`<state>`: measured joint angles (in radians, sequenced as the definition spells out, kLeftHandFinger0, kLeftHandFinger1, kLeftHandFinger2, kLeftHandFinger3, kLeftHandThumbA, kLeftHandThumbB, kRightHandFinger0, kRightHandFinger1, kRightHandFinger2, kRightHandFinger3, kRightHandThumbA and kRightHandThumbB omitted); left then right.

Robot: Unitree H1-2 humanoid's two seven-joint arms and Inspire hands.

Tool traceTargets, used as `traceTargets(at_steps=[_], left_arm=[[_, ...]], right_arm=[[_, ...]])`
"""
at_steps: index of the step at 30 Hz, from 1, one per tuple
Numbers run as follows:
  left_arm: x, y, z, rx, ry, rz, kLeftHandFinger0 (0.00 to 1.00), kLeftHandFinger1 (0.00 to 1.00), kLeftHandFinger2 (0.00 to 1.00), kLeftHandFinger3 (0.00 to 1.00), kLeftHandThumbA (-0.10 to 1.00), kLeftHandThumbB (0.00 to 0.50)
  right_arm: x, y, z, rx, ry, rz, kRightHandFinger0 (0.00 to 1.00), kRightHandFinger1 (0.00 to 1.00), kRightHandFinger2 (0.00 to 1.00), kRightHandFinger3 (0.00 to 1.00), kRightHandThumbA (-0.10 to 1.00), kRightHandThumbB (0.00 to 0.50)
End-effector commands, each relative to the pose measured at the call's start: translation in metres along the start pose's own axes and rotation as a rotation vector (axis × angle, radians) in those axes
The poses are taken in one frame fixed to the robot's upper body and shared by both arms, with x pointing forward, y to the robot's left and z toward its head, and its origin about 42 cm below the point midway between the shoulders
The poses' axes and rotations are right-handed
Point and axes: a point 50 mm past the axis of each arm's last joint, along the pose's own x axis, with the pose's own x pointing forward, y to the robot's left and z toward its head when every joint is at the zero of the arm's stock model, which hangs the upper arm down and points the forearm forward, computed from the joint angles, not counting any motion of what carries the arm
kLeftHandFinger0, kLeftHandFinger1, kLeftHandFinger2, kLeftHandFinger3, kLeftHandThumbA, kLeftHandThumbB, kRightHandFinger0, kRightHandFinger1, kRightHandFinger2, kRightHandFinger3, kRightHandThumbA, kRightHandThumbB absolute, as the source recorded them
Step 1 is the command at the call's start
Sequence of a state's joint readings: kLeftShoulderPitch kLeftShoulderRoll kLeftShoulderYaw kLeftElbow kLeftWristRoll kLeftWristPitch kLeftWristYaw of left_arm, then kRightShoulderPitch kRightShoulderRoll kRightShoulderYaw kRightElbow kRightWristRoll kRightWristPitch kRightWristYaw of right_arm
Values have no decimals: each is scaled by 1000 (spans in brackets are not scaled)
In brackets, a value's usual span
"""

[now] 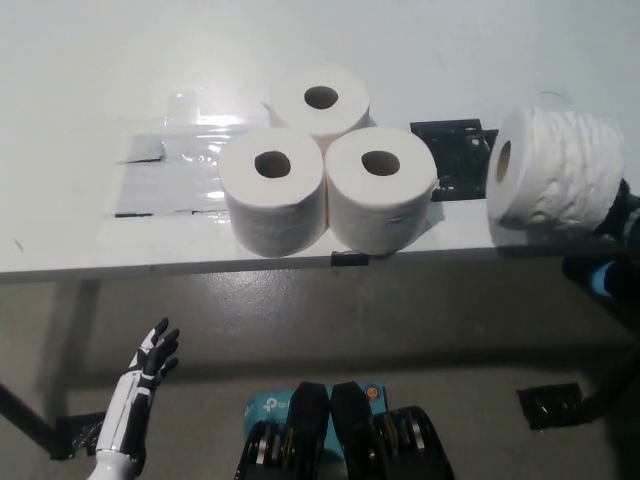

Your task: A few rolls of toilet paper are kept infront of the robot and the robot uses its right hand to lift one of the rolls and and places it on top of the other rolls to stack it.

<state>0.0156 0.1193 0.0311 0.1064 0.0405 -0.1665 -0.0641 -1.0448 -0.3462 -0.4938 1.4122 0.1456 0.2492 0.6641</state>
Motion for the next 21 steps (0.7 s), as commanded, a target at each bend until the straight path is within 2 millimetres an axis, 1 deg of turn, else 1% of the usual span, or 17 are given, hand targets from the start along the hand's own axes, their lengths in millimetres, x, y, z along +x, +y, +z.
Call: traceTargets(at_steps=[1, 4, 5, 6, 7, 8, 10, 12, 13, 14, 17, 18, 19, 20, 21], left_arm=[[2, 4, 11, -13, -69, 18, 1000, 1000, 1000, 1000, 1000, 147], [2, 5, 11, -4, -78, 17, 1000, 1000, 1000, 1000, 1000, 147], [2, 5, 12, -2, -81, 15, 1000, 1000, 1000, 1000, 1000, 145], [3, 5, 12, 4, -82, 14, 1000, 1000, 1000, 1000, 1000, 142], [3, 5, 12, 5, -83, 14, 1000, 1000, 1000, 1000, 1000, 142], [3, 6, 12, 9, -82, 12, 1000, 1000, 1000, 1000, 1000, 138], [4, 6, 13, 10, -83, 10, 1000, 1000, 1000, 1000, 1000, 136], [4, 5, 14, 15, -80, 10, 1000, 1000, 1000, 1000, 1000, 144], [4, 6, 14, 12, -79, 12, 1000, 1000, 1000, 1000, 1000, 154], [4, 6, 14, 11, -82, 11, 1000, 1000, 1000, 1000, 1000, 147], [4, 6, 14, 10, -86, 8, 1000, 1000, 1000, 1000, 1000, 135], [4, 6, 14, 11, -88, 7, 1000, 1000, 1000, 1000, 1000, 124], [5, 6, 15, 13, -91, 7, 1000, 1000, 1000, 1000, 1000, 122], [5, 6, 14, 11, -91, 5, 1000, 1000, 1000, 1000, 1000, 120], [4, 5, 14, 12, -87, 5, 1000, 1000, 1000, 1000, 1000, 118]], right_arm=[[4, 27, 44, 125, -124, 191, 0, 0, 0, 0, 1000, 68], [8, 40, 59, 122, -146, 223, 0, 0, 0, 0, 1000, 98], [9, 44, 64, 121, -156, 222, 0, 0, 0, 0, 1000, 122], [11, 54, 76, 107, -168, 253, 0, 0, 0, 0, 1000, 94], [11, 56, 79, 101, -172, 261, 0, 0, 0, 0, 1000, 94], [12, 65, 90, 114, -177, 280, 0, 0, 0, 0, 1000, 103], [13, 75, 103, 109, -185, 310, 0, 0, 0, 0, 1000, 111], [12, 85, 118, 62, -205, 331, 0, 0, 0, 0, 1000, 103], [10, 93, 129, 41, -209, 360, 0, 0, 0, 0, 1000, 93], [9, 98, 136, 49, -214, 373, 0, 0, 0, 0, 1000, 76], [9, 108, 149, 45, -218, 374, 0, 0, 0, 0, 1000, 71], [10, 116, 155, 45, -215, 376, 0, 0, 0, 0, 976, 69], [11, 119, 157, 40, -214, 378, 0, 0, 0, 0, 974, 74], [12, 126, 162, -9, -203, 375, 0, 0, 0, 0, 975, 79], [13, 132, 164, -51, -183, 378, 0, 0, 0, 0, 1000, 82]])
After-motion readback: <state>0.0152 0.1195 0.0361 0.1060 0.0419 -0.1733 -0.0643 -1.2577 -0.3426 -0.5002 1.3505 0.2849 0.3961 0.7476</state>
